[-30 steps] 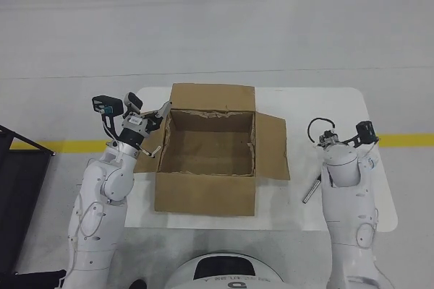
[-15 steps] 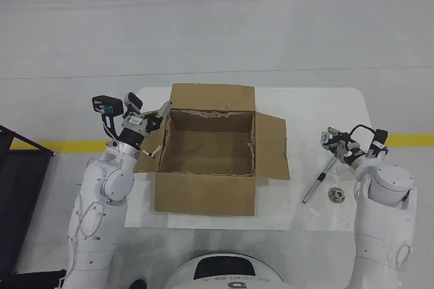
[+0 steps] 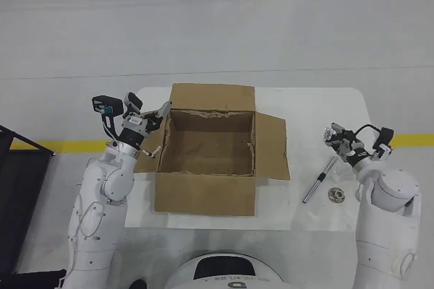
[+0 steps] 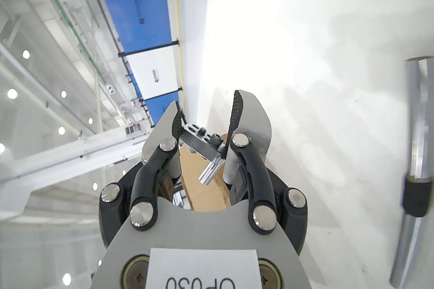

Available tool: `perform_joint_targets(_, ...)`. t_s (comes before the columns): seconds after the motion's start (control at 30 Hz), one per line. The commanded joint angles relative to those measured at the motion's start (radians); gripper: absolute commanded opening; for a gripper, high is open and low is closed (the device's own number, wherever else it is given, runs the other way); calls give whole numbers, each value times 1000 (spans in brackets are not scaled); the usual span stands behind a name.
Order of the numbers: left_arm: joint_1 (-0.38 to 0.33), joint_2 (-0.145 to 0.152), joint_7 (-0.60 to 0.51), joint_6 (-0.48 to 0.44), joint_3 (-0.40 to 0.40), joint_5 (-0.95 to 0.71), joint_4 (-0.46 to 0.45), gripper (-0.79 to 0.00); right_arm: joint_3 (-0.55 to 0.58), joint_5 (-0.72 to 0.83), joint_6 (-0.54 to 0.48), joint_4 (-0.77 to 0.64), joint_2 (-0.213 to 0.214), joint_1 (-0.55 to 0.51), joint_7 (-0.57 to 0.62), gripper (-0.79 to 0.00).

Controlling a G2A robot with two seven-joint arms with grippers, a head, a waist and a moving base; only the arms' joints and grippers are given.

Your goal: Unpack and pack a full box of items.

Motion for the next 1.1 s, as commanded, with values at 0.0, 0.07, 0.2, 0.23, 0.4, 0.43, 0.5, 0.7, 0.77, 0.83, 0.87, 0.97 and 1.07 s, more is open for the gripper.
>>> perform_joint_targets(0.0,0,0,0,0,0,0,0,0,-55,-10,-7,-113,-4,-43,-7,-785)
perform_joint_targets(0.07,0,0,0,0,0,0,0,0,-115,-27,-15,-211,-6,-81,-9,-785)
perform_joint_targets(0.2,0,0,0,0,0,0,0,0,-244,-137,13,-318,-5,-102,-17,-785)
perform_joint_targets(0.23,0,0,0,0,0,0,0,0,-282,-177,27,-330,-4,-96,-23,-785)
perform_joint_targets(0.4,0,0,0,0,0,0,0,0,-450,-334,86,-323,2,-26,9,-785)
perform_joint_targets(0.43,0,0,0,0,0,0,0,0,-481,-366,104,-313,2,-8,3,-785)
perform_joint_targets(0.5,0,0,0,0,0,0,0,0,-545,-412,127,-287,1,28,9,-785)
perform_joint_targets(0.7,0,0,0,0,0,0,0,0,-708,-523,186,-183,-5,124,3,-785)
perform_joint_targets(0.77,0,0,0,0,0,0,0,0,-756,-553,201,-145,-9,153,-5,-785)
perform_joint_targets(0.83,0,0,0,0,0,0,0,0,-803,-596,223,-108,-14,181,-43,-785)
perform_joint_targets(0.87,0,0,0,0,0,0,0,0,-830,-628,243,-81,-17,197,-68,-785)
perform_joint_targets(0.97,0,0,0,0,0,0,0,0,-913,-666,295,20,-33,267,-83,-785)
perform_joint_targets(1.07,0,0,0,0,0,0,0,0,-983,-680,326,131,-51,347,-85,-785)
